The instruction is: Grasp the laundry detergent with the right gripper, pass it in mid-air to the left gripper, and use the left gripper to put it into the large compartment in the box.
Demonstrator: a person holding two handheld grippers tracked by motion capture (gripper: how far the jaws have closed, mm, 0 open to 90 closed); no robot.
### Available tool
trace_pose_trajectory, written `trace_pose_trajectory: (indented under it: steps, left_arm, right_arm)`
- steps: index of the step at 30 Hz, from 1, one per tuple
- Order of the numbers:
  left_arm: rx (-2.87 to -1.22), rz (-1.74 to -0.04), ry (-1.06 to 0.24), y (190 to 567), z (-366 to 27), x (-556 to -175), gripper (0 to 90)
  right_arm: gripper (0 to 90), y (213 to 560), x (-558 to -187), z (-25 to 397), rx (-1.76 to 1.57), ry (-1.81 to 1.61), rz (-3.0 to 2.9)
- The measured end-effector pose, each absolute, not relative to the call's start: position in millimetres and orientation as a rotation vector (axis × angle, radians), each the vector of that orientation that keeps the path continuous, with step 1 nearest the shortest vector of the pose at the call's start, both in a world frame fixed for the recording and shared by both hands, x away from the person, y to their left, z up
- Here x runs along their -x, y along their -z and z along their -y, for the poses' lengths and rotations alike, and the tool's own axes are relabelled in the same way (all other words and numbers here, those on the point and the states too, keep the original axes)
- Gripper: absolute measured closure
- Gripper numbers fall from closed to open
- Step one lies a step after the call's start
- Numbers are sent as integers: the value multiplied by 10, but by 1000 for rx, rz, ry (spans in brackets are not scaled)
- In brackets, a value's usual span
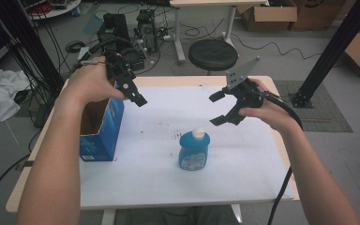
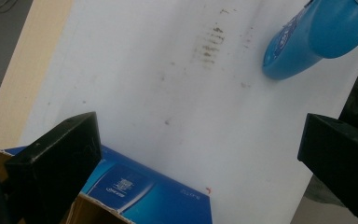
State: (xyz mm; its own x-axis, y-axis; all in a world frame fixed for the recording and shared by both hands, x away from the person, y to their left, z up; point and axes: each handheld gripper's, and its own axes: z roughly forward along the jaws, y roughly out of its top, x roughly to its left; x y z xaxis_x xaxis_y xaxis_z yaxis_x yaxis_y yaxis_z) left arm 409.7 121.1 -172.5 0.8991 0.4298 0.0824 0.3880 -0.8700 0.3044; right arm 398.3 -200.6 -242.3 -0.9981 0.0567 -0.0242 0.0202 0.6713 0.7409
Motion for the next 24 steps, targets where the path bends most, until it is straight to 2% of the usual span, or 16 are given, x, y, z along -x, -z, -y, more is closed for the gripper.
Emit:
trace_pose_trajectory:
  steps: [24]
  left_arm:
    - [-2778, -613, -194, 1796, -1161, -4084, 1]
  right_arm:
    - [152, 3038, -3720, 2048, -36, -1276, -2897]
